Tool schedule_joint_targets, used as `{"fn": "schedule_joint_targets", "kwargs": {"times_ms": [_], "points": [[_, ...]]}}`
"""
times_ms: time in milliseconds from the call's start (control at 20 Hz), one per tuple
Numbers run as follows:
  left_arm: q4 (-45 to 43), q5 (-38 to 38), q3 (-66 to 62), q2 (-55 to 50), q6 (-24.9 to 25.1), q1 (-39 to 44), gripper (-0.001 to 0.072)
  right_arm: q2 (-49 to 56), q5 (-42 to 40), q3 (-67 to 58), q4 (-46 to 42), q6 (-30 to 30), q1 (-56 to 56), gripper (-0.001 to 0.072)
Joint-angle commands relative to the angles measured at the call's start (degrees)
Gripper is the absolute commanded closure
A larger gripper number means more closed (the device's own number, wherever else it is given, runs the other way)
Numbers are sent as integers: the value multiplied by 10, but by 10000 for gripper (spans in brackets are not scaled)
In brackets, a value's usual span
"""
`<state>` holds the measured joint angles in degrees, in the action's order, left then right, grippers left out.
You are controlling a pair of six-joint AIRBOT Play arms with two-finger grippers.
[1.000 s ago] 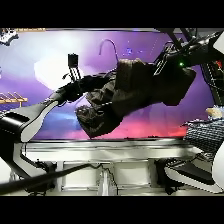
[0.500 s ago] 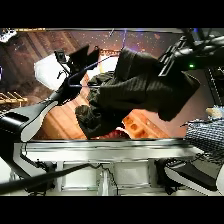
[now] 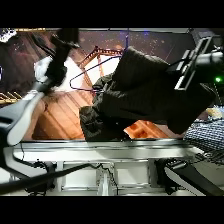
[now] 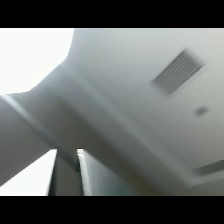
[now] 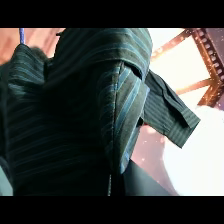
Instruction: Fold the clothes and pants, and hang the long-sleeved shirts on hangers.
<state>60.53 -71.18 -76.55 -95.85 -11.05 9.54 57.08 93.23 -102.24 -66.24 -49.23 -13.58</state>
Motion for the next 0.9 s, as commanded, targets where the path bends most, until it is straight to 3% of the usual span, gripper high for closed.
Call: {"fn": "schedule_joint_targets", "kwargs": {"times_ms": [0, 100, 200, 300, 350, 450, 500, 550, 650, 750, 850], "points": [[-218, 209, -12, 97, -37, -80, 661, -25, 2, 0, 3, -46, 0, 684], [-382, 355, -11, 162, -184, -134, 680, -41, 4, 0, 3, -59, 0, 684], [-631, 420, -11, 219, -402, -177, 679, -58, 3, 0, -1, -77, 0, 684], [-914, 382, -9, 261, -601, -193, 657, -72, 2, 0, -14, -102, 0, 684], [-1042, 338, -3, 276, -690, -190, 551, -76, 2, 0, -18, -104, 0, 684], [-1210, 254, 35, 289, -795, -172, 535, -82, -1, 0, -18, -104, 0, 684], [-1229, 223, 73, 289, -836, -163, 534, -83, -3, 0, -17, -104, 0, 684], [-1191, 209, 116, 289, -839, -157, 514, -83, -3, 0, -17, -104, 0, 684], [-993, 208, 210, 288, -741, -141, 255, -82, -7, 0, -17, -104, 0, 683], [-766, 188, 290, 285, -581, -119, 257, -82, -12, 0, -17, -104, 0, 683], [-644, 130, 335, 274, -490, -91, 259, -82, -11, 0, -18, -111, 0, 683]]}}
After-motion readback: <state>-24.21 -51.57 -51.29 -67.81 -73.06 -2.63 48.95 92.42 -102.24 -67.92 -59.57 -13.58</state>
